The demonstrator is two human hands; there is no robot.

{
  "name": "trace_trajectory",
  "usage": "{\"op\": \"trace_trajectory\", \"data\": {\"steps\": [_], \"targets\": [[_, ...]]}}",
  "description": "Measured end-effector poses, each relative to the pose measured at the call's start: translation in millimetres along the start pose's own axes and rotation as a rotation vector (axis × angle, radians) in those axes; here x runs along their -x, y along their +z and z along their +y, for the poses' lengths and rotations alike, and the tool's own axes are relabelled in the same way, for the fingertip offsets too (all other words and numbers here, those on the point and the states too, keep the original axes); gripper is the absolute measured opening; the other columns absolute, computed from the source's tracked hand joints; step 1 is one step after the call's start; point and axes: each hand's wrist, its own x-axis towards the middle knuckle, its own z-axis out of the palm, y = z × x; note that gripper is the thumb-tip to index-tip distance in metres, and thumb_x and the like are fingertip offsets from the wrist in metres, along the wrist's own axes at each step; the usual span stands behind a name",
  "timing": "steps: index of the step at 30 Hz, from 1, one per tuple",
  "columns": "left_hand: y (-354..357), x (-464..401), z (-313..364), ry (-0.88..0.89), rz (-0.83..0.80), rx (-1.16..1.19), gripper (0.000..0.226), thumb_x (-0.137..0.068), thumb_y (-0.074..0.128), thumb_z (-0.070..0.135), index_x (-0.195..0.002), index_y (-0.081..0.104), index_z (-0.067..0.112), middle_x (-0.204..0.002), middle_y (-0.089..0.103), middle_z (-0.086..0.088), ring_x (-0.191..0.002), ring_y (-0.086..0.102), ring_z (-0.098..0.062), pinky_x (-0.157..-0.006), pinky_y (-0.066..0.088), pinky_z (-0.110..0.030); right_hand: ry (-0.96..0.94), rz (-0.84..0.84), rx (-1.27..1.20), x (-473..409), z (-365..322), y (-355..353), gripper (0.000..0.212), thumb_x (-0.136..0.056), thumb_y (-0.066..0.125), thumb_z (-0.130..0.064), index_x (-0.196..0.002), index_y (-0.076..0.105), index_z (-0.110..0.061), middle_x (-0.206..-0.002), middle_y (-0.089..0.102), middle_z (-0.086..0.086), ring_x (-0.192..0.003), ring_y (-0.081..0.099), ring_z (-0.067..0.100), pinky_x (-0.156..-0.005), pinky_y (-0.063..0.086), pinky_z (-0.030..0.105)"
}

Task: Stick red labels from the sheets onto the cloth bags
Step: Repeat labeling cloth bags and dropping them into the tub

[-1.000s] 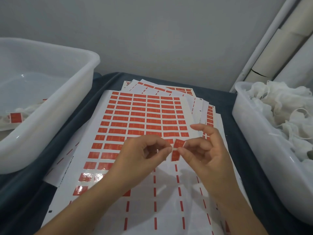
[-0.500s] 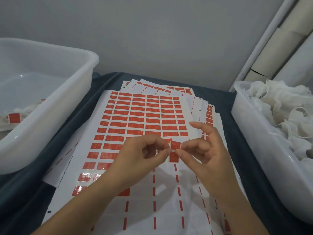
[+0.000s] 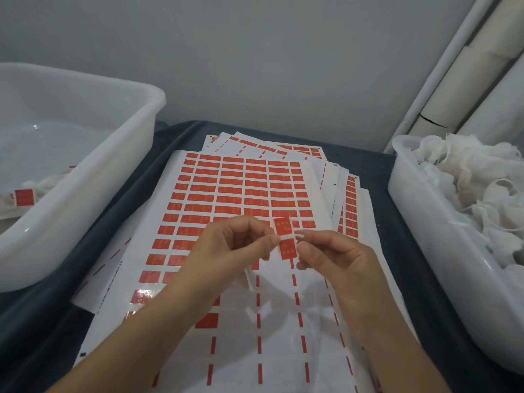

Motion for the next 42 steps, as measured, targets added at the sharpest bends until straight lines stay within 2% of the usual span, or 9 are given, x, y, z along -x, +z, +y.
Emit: {"op": "trace_trajectory", "data": {"steps": [13,16,19,22,25,34,36,38,42], "targets": [[4.8,3.9,0.0,0.091,-0.028,-0.132,0.009,-0.061,0.063,0.043,-0.058,0.068,0.036,-0.062,0.066,0.018,-0.064,0.062,0.001,-0.054,0.043,-0.003,-0.028,0.091,0.005,2.3,0.7,0.5,0.021,-0.063,0.061,-0.039,-0.080,0.065,-0.026,-0.076,0.070,-0.019,-0.071,0.065,0.000,-0.056,0.042,0.000],[8.0,6.2,-1.1,0.292,0.088,-0.370,0.021,-0.062,0.056,0.057,-0.081,0.058,0.048,-0.064,0.061,0.029,-0.071,0.060,0.003,-0.055,0.042,0.000,-0.005,0.106,0.000,1.8,1.9,-2.2,0.024,-0.063,0.060,-0.040,-0.080,0.066,-0.024,-0.073,0.070,-0.018,-0.072,0.065,0.000,-0.055,0.041,-0.002],[7.8,6.3,-5.6,0.577,0.203,-0.618,0.035,-0.074,0.057,0.054,-0.105,0.051,0.039,-0.080,0.051,0.025,-0.062,0.051,-0.006,-0.049,0.037,0.003,0.015,0.087,0.012,1.8,3.0,-2.0,0.027,-0.063,0.060,-0.042,-0.081,0.067,-0.024,-0.072,0.069,-0.018,-0.073,0.065,-0.002,-0.055,0.039,-0.004],[8.1,7.7,-13.8,0.774,0.222,-0.818,0.032,-0.077,0.055,0.039,-0.107,0.052,0.029,-0.084,0.061,0.002,-0.072,0.044,-0.008,-0.059,0.034,0.003,-0.014,0.054,0.053,2.5,0.8,-0.7,0.024,-0.062,0.059,-0.043,-0.078,0.066,-0.027,-0.069,0.068,-0.021,-0.074,0.064,-0.002,-0.058,0.039,-0.004],[6.8,8.9,-17.9,0.807,0.216,-0.846,0.029,-0.078,0.054,0.032,-0.101,0.069,0.024,-0.076,0.060,-0.004,-0.072,0.045,-0.010,-0.055,0.038,-0.004,-0.094,0.049,0.140,3.9,0.2,-0.2,0.012,-0.064,0.060,-0.040,-0.073,0.064,-0.033,-0.069,0.066,-0.028,-0.075,0.063,-0.005,-0.060,0.041,-0.003],[8.3,6.8,-20.2,0.770,0.167,-0.763,0.023,-0.077,0.061,0.029,-0.091,0.074,0.016,-0.069,0.057,0.006,-0.061,0.046,0.001,-0.049,0.038,-0.004,-0.356,0.234,0.374,7.9,1.6,-2.3,0.004,-0.074,0.060,-0.045,-0.075,0.056,-0.044,-0.075,0.061,-0.032,-0.089,0.058,-0.010,-0.071,0.041,-0.002],[7.9,8.0,-12.6,0.599,0.202,-0.507,0.020,-0.073,0.065,0.044,-0.089,0.070,0.033,-0.067,0.053,0.018,-0.065,0.049,-0.003,-0.050,0.039,-0.004,-0.274,0.283,0.183,8.8,-1.6,-3.7,0.011,-0.074,0.066,-0.042,-0.079,0.060,-0.035,-0.084,0.065,-0.029,-0.090,0.061,-0.004,-0.069,0.043,0.000],[7.9,8.8,-3.3,0.308,0.204,-0.155,0.017,-0.058,0.065,0.054,-0.072,0.071,0.047,-0.061,0.056,0.012,-0.068,0.051,-0.002,-0.052,0.043,-0.007,-0.165,0.243,-0.001,8.7,-3.4,-2.2,0.023,-0.071,0.070,-0.042,-0.087,0.060,-0.028,-0.091,0.066,-0.024,-0.090,0.064,0.001,-0.069,0.046,0.003],[7.7,8.6,3.2,-0.004,0.171,0.177,0.029,-0.045,0.067,0.049,-0.065,0.076,0.031,-0.059,0.056,0.009,-0.049,0.047,-0.002,-0.042,0.040,-0.013,-0.044,0.083,-0.144,9.5,-2.0,12.0,0.032,-0.060,0.066,-0.041,-0.087,0.062,-0.024,-0.090,0.070,-0.020,-0.089,0.066,0.001,-0.068,0.047,0.004]]}}
